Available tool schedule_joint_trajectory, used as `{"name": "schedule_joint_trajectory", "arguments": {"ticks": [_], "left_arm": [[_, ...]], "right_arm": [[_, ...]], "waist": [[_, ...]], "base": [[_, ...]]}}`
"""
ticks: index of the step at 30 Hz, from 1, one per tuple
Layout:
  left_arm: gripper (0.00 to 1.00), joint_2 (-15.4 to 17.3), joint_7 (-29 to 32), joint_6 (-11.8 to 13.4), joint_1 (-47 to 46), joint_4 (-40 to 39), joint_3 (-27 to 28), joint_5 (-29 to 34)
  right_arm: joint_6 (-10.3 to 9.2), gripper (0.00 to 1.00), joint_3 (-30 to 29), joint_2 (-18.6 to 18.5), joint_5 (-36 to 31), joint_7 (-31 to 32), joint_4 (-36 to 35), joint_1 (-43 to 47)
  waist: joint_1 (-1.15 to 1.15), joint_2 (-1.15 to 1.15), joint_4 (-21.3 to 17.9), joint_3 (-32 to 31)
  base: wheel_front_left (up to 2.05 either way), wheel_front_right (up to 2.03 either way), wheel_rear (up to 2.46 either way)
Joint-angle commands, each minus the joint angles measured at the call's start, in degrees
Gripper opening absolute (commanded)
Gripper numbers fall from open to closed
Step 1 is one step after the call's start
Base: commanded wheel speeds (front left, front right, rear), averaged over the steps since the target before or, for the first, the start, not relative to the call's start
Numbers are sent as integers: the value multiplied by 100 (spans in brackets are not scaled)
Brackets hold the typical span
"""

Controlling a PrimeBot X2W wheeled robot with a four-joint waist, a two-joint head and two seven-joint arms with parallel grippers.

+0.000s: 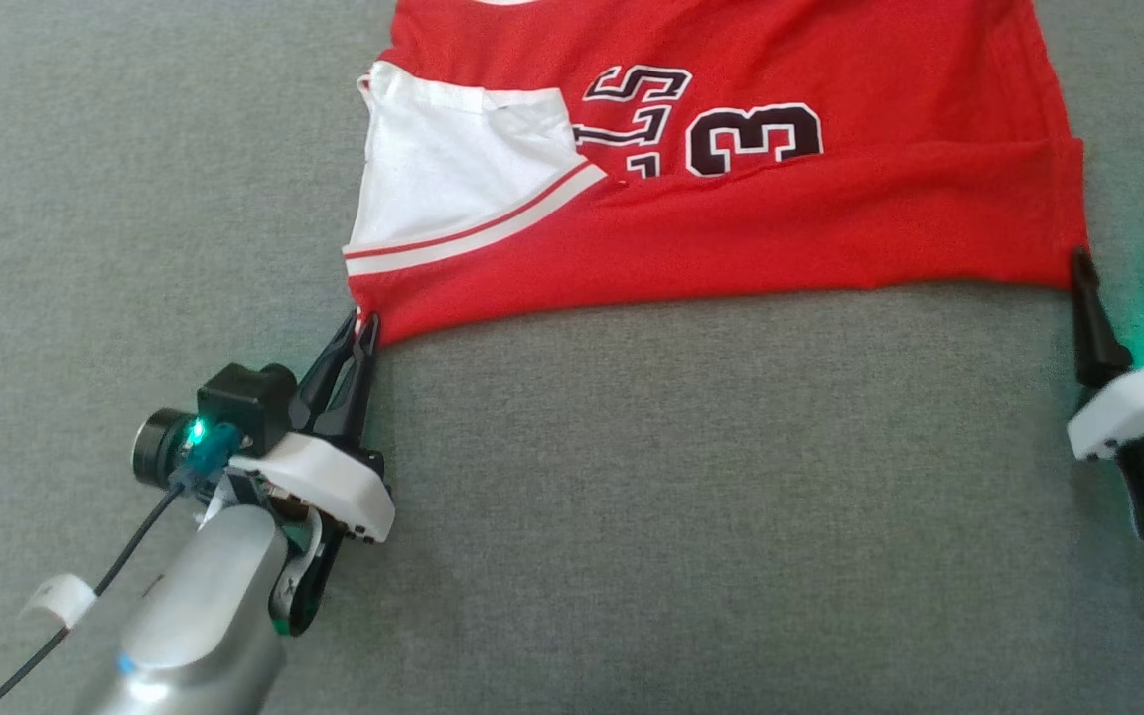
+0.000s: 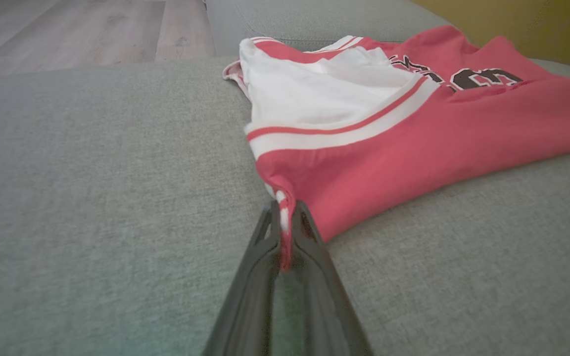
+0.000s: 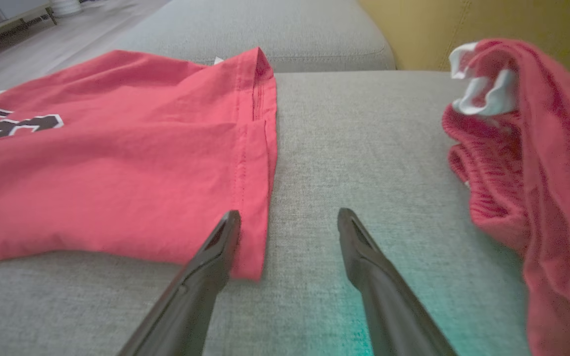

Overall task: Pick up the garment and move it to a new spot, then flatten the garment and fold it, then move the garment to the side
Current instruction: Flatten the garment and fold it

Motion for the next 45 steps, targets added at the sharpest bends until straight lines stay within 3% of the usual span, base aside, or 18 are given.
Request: {"name": "schedule_joint_trajectory", "arguments": {"ticks": [1,2,3,4,7,16,25,31,37,38,39,40,41,42,45], "left_arm": [[0,268,-32,65,-35,-231,189,61],[0,289,-20,78,-29,-293,182,71],[0,305,-1,89,-20,-347,177,73],[0,323,9,104,-12,-396,172,81],[0,381,25,142,37,-513,165,89],[0,655,84,245,515,-943,154,37],[0,777,380,579,1658,-1827,17,-162],[0,770,423,808,2349,-2304,-38,-326],[0,772,549,846,2450,-2350,-142,-334],[0,764,577,856,2440,-2354,-148,-344],[0,764,600,866,2421,-2352,-147,-346],[0,769,608,889,2396,-2344,-140,-333],[34,772,608,911,2364,-2337,-137,-311],[100,773,604,937,2327,-2330,-132,-284],[100,793,572,1012,2099,-2420,-82,-177]], "right_arm": [[-4,100,146,-25,15,104,40,-200],[-4,95,204,-13,46,202,159,-252],[-4,54,285,-6,87,324,262,-287],[-4,0,373,-5,156,449,334,-304],[-4,0,593,-102,403,677,378,-290],[-4,0,884,-802,917,584,1,291],[-4,0,881,-1257,1195,570,-737,1296],[-4,0,686,-1380,1254,609,-1086,1982],[-4,0,494,-1305,1185,720,-1382,2319],[-4,2,450,-1286,1162,728,-1418,2338],[-4,26,407,-1266,1136,739,-1448,2354],[-4,66,360,-1246,1104,749,-1474,2365],[-4,99,321,-1225,1073,764,-1506,2373],[-4,100,280,-1202,1056,772,-1550,2377],[-4,100,45,-1181,868,625,-1785,2332]], "waist": [[0,0,43,-13],[0,0,66,-20],[0,0,93,-32],[0,0,116,-46],[0,0,158,-104],[0,0,156,-474],[0,0,95,-747],[0,0,120,-870],[0,0,120,-889],[0,0,118,-887],[0,0,115,-880],[0,0,112,-873],[0,0,108,-863],[0,0,105,-850],[0,0,77,-770]], "base": [[0,0,0],[0,0,0],[0,0,0],[0,0,0],[0,0,0],[0,0,0],[0,0,0],[0,0,0],[0,0,0],[0,0,0],[0,0,0],[0,0,0],[0,0,0],[0,0,0],[0,0,0]]}}
